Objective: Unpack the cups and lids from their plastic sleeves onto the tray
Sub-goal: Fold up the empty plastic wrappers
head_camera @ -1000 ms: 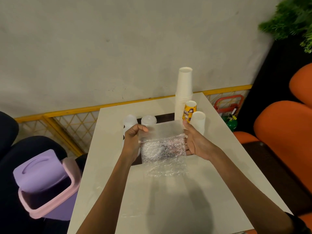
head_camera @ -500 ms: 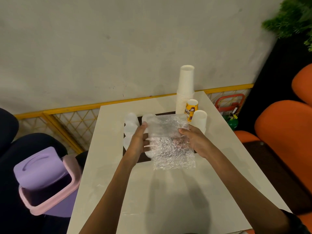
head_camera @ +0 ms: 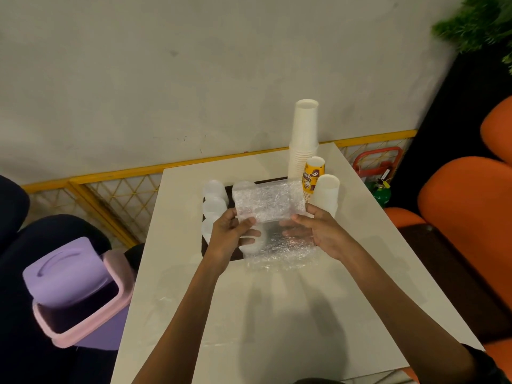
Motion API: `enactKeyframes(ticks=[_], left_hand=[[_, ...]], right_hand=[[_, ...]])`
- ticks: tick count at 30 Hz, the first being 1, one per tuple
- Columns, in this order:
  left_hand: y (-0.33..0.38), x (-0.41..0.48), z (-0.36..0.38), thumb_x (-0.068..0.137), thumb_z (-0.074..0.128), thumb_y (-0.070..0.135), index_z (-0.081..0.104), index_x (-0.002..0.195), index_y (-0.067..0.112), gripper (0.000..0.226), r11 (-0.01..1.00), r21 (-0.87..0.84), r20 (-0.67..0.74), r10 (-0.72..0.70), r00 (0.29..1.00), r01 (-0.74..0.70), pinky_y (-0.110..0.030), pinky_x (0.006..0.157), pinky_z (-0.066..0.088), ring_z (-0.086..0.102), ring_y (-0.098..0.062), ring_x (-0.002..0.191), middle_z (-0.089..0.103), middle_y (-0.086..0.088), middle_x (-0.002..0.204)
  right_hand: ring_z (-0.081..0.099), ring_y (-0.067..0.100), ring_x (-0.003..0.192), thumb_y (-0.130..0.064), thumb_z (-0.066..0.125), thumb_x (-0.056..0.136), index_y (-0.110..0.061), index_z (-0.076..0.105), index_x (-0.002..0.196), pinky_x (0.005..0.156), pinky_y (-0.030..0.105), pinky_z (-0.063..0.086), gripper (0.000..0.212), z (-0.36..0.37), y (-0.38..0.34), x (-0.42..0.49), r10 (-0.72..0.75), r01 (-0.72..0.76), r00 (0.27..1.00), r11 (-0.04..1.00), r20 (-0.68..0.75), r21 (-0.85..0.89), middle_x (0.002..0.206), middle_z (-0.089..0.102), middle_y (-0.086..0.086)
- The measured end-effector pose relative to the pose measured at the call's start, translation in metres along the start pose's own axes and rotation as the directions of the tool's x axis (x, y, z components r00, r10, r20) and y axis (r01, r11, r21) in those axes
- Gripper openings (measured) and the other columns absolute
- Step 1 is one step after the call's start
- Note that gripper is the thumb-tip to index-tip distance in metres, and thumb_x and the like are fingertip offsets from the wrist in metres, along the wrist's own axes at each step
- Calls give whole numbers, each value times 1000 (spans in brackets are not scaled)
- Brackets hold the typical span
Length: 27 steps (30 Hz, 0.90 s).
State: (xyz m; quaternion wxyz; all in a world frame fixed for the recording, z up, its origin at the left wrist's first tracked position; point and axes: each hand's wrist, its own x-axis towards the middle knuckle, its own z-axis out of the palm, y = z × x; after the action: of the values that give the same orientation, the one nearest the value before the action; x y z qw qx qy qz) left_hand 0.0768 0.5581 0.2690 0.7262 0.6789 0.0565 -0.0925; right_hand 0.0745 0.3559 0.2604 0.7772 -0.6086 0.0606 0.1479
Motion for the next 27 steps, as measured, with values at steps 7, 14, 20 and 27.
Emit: enactKeyframes(ticks=[7,14,20,27], left_hand=[[-5,-4,-2,90,56,-4,58,94,4,9,997,-63,17,-35,999,36,-16,52,49,68,-6,64,64,-7,88],[-10,-8,-5,87,51,-13,66,76,11,30,997,-24,-91,76,993,-79,-24,63,56,67,-10,70,71,7,75],[-17,-9,-5,90,52,-8,71,90,18,32,993,32,-111,114,987,-111,-35,78,56,64,-19,92,71,2,95],[-18,-15,-15,98,43,30,58,123,18,31,952,-239,45,-188,981,193,-33,71,55,67,-22,91,69,-5,106]], right_hand=[[72,17,73,0,46,96,-6,57,113,63,28,59,20,3,2,-2,23,-24,1000,997,4,80,87,74,4],[64,33,106,-47,41,97,-20,55,123,74,46,57,40,3,-1,-10,231,-235,972,941,45,244,120,64,10],[68,18,88,-10,60,90,-21,60,100,77,38,57,15,6,7,-14,165,-166,985,986,40,17,102,68,2],[64,15,95,-5,58,91,-27,56,97,75,35,58,23,4,4,-13,75,-74,997,997,32,-28,101,64,-6]])
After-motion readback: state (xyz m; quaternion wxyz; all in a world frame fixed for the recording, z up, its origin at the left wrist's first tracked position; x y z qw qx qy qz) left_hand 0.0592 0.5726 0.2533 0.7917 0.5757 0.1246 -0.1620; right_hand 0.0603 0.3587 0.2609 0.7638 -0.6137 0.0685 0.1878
